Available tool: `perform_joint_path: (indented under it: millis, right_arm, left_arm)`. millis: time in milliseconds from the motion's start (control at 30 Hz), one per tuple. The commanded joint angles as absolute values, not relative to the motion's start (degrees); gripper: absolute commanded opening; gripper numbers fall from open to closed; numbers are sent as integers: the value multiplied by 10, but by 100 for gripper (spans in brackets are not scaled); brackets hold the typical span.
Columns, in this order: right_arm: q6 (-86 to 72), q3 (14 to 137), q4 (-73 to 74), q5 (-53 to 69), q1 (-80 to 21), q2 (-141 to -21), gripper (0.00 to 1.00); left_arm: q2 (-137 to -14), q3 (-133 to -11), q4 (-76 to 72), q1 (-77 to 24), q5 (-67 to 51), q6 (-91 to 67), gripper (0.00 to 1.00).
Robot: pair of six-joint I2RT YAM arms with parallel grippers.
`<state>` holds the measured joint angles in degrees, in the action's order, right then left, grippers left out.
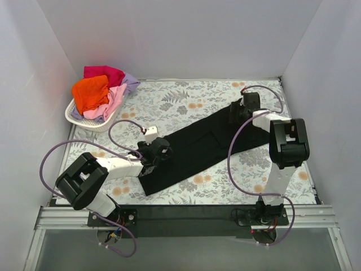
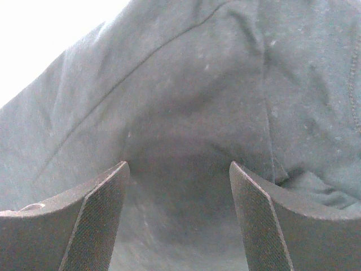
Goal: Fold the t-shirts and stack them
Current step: Fold the tshirt
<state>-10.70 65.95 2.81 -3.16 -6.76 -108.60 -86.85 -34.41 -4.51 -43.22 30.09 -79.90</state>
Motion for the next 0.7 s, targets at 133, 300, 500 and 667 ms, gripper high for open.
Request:
perform_joint_path:
  millis: [133,300,500,667]
  right_arm:
    - [-93,841,91,-4,-70,-1220,66]
    - [-81,989,132,50,-83,-1305,66]
    - [-74,1126,172,95,-108,-1366,68]
    - [-72,1169,177,141,-118,-1377,68]
  left_arm:
    - [-833,-277,13,-507,166,-910,89]
    - [-836,-262,-38,-563,120,-947,89]
    - [-866,-272,-104,-630,57,-956,89]
    - [-889,-293,-129,-664,47,-944,89]
